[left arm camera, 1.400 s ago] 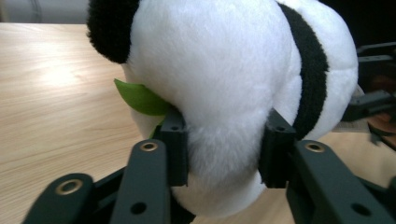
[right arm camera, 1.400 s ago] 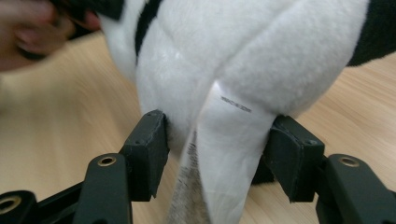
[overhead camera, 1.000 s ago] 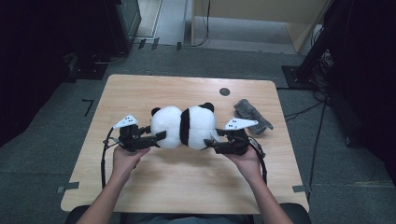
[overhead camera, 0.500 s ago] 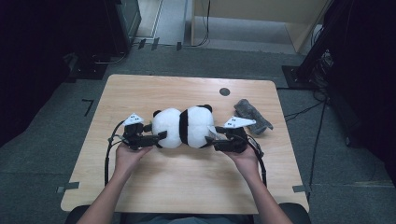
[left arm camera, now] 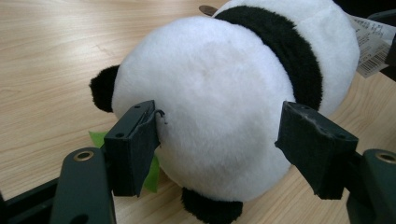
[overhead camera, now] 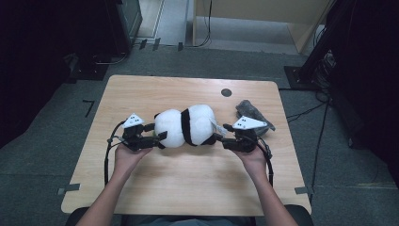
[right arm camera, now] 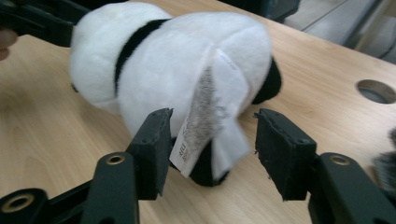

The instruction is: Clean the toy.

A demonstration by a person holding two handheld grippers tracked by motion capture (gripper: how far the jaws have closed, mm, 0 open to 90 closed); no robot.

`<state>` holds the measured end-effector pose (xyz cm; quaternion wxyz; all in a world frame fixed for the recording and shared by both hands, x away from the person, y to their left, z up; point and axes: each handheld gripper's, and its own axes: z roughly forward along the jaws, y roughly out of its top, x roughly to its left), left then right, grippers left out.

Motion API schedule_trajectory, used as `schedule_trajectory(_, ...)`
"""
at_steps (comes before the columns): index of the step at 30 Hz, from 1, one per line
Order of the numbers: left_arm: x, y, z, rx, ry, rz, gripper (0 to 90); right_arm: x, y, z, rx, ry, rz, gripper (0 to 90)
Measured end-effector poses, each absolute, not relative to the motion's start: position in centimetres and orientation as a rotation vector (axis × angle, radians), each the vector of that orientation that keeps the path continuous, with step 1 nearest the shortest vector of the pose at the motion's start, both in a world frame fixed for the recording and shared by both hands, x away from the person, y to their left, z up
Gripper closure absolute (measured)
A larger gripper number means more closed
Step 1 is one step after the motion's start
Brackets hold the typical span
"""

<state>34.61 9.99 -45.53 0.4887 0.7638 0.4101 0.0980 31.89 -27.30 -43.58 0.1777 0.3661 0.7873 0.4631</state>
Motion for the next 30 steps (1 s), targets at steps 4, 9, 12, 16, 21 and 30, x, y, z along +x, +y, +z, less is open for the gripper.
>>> schedule_trajectory(4, 34.7, 9.9, -45.4, 1.843, 1.000, 0.233, 27.8, 32.2, -28.5, -43.4, 1.069, 2.169, 1.306, 50.5)
schedule_trajectory(9, 35.0, 10.0, -45.6, 1.851, 0.999, 0.229, 27.9, 32.7, -30.3, -43.2, 1.120, 2.111, 1.279, 52.8)
schedule_trajectory(12, 35.0, 10.0, -45.7, 1.856, 0.997, 0.232, 27.9, 33.0, -31.3, -43.2, 1.157, 2.073, 1.280, 55.7)
schedule_trajectory(16, 35.1, 9.9, -45.7, 1.861, 0.991, 0.239, 27.9, 33.5, -32.3, -43.1, 1.184, 2.034, 1.279, 60.5)
schedule_trajectory(21, 35.0, 9.9, -45.7, 1.881, 0.982, 0.242, 27.9, 33.8, -32.9, -43.1, 1.236, 1.989, 1.311, 61.7)
schedule_trajectory(30, 35.0, 9.9, -45.9, 1.884, 0.977, 0.245, 27.9, 35.5, -34.7, -43.4, 1.252, 1.926, 1.210, 53.8)
